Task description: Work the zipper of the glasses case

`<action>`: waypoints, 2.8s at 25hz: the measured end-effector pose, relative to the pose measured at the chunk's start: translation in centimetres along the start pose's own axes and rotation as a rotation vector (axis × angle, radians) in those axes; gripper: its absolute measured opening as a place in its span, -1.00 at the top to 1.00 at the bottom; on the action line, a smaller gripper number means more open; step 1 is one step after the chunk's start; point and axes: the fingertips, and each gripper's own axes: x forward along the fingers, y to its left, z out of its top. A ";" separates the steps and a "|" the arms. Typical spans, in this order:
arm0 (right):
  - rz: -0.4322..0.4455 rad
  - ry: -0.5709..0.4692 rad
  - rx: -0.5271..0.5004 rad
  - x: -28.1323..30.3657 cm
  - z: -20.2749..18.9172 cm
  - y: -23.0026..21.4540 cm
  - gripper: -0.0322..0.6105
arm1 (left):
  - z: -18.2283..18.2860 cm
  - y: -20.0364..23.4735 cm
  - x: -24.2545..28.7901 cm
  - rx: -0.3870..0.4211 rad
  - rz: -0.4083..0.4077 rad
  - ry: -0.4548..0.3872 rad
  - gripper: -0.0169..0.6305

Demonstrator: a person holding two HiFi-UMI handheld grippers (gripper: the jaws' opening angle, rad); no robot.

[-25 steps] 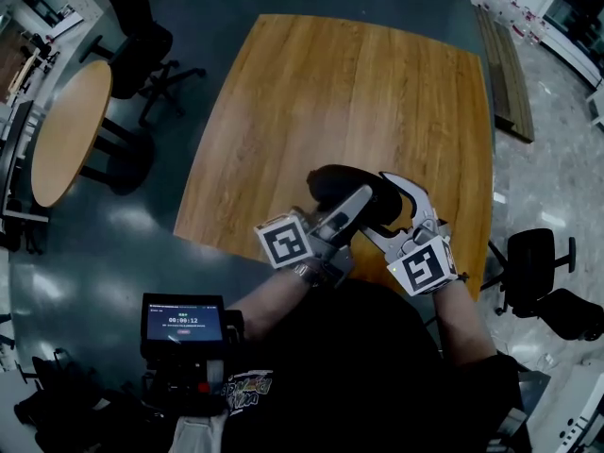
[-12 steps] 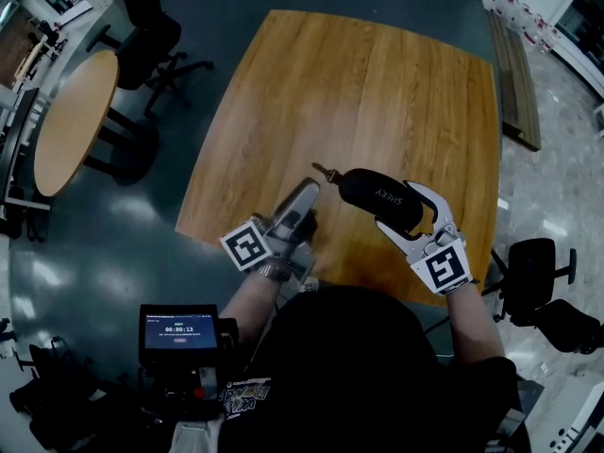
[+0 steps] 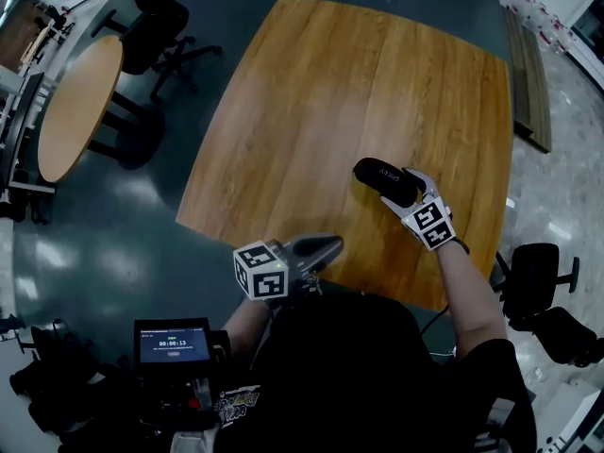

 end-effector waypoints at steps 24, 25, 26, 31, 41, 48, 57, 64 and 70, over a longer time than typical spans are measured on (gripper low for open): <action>0.143 0.183 -0.063 6.4 -4.5 0.0 -0.18 | -4.6 2.3 -3.2 -0.122 0.141 -0.007 0.95; 0.140 0.175 -0.057 6.1 -4.2 0.0 -0.19 | -4.6 2.4 -3.2 -0.121 0.142 -0.005 0.95; 0.136 0.161 -0.048 5.7 -3.7 0.0 -0.19 | -4.5 2.5 -3.3 -0.120 0.141 -0.004 0.95; 0.101 0.061 -0.033 3.0 -0.8 0.2 -0.20 | -4.3 2.7 -3.7 -0.106 0.118 0.013 0.95; -0.101 -0.278 0.440 -5.8 7.9 3.0 0.88 | -2.0 1.9 -3.4 -0.036 0.007 0.036 0.95; -0.124 -0.507 0.757 -11.9 14.3 9.4 0.89 | 0.4 1.8 -4.6 0.014 0.018 0.010 0.95; -0.202 -0.566 0.760 -16.0 14.4 16.3 0.89 | -1.2 -2.3 -3.1 0.064 -0.106 0.132 0.95; -0.188 -0.568 0.674 -20.4 13.6 18.3 0.89 | -4.1 -6.6 -1.5 0.090 -0.117 0.140 0.95; -0.141 -0.557 0.646 -25.1 11.2 21.4 0.89 | -9.3 -11.4 0.0 0.057 -0.125 0.156 0.95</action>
